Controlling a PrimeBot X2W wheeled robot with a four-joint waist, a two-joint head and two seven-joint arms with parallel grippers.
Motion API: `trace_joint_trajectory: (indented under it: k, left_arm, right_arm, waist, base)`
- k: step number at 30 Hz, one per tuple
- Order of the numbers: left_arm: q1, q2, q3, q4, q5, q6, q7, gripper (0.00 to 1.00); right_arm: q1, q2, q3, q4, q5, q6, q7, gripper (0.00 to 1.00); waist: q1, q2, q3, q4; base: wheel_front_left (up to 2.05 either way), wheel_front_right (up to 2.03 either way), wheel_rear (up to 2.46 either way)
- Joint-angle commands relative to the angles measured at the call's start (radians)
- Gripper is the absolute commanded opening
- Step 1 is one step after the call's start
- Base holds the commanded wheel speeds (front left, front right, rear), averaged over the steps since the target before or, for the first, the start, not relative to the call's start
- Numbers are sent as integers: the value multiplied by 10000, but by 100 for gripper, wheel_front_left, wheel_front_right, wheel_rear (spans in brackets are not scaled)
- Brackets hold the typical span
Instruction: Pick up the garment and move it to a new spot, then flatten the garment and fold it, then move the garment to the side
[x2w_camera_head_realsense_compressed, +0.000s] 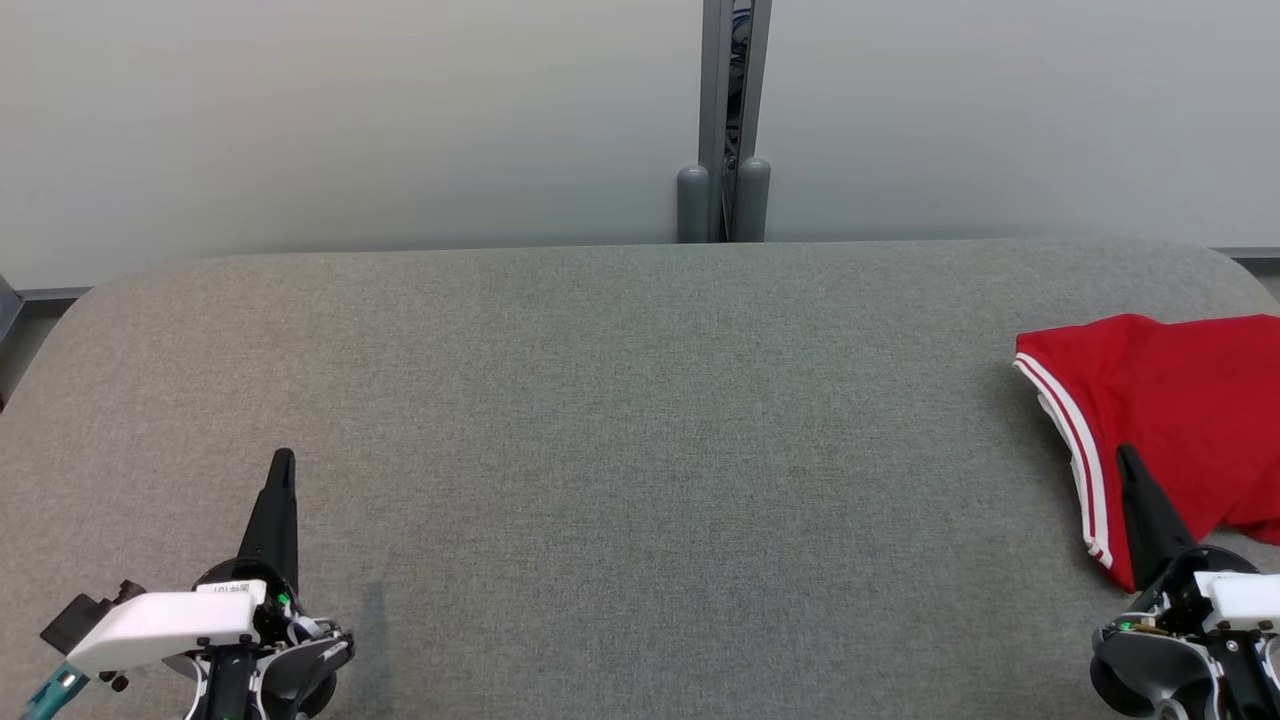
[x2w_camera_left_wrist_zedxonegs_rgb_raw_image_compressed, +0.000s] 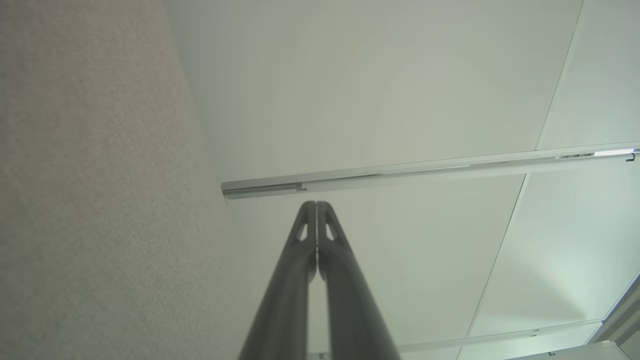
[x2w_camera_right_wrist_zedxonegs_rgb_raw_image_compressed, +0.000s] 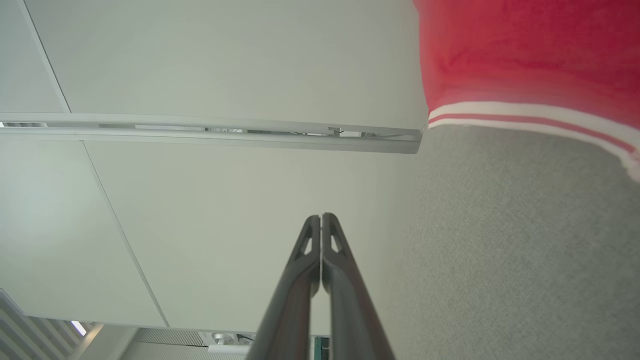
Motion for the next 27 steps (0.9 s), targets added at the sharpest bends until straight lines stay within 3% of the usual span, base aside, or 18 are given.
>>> trace_joint_trajectory:
  k: [1,27]
  left_arm:
    - [-210,2,70,6,-127,-82,82,0]
    - [-196,-4,83,3,-115,-86,85,0]
  right_arm:
    - [-112,-93,-46,27,185,4,79,0]
    - [-90,-92,-43,26,181,4,73,0]
  waist:
    - [0,0,1,1]
    - [0,0,1,2]
  base:
    - [0,0,0]
    - [0,0,0]
